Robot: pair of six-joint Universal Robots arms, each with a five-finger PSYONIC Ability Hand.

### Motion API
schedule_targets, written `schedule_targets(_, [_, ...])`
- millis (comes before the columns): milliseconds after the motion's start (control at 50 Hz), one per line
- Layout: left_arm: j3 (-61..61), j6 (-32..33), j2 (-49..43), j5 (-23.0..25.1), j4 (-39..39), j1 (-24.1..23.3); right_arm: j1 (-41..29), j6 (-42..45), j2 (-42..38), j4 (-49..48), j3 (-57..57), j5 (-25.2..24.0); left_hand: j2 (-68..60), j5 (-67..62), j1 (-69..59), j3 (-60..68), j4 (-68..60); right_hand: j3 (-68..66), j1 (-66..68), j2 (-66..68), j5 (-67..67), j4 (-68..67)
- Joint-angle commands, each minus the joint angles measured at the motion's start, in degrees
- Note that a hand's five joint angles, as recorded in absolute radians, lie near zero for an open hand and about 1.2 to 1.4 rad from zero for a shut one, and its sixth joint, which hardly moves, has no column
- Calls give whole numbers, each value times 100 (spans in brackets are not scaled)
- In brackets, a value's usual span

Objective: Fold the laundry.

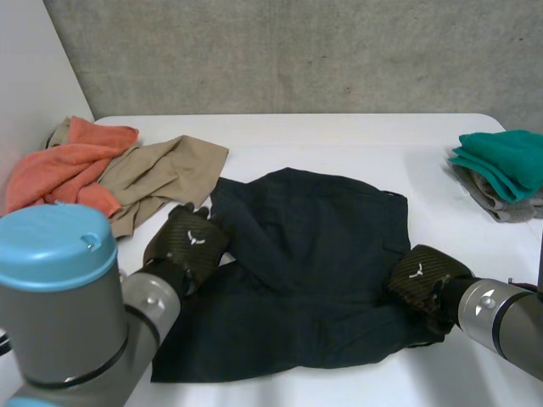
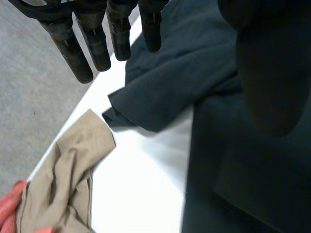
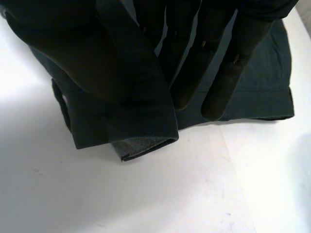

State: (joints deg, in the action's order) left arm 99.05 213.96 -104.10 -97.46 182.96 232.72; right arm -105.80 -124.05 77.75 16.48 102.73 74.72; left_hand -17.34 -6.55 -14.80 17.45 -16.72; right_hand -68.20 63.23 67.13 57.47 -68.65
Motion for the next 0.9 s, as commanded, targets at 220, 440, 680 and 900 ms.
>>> schedule_targets(220, [-1493, -3, -1797, 2150, 688, 924, 33, -234, -40, -364, 37, -45, -3157, -3236, -3411, 3146, -3219, -1180, 1677, 1287, 1253, -1135])
schedule_targets(440, [-2732, 50, -3098, 2521, 645, 1162, 42, -234, -137, -496, 72, -36, -2770, -2849, -3024, 2759, -2832, -1180, 1677, 1287, 1253, -1135])
schedule_targets(680, [-3225, 137, -3574, 2284, 574, 1135, 42, -234, -190, -575, 72, -19, -6266, -6345, -6520, 6255, -6328, -1180, 1677, 1287, 1253, -1135])
schedule_targets(900, [-2435, 621, -2669, 834, 30, 933, -11, -234, -172, -646, 63, -1, -6266, -6345, -6520, 6255, -6328, -1180, 1677, 1287, 1253, -1135])
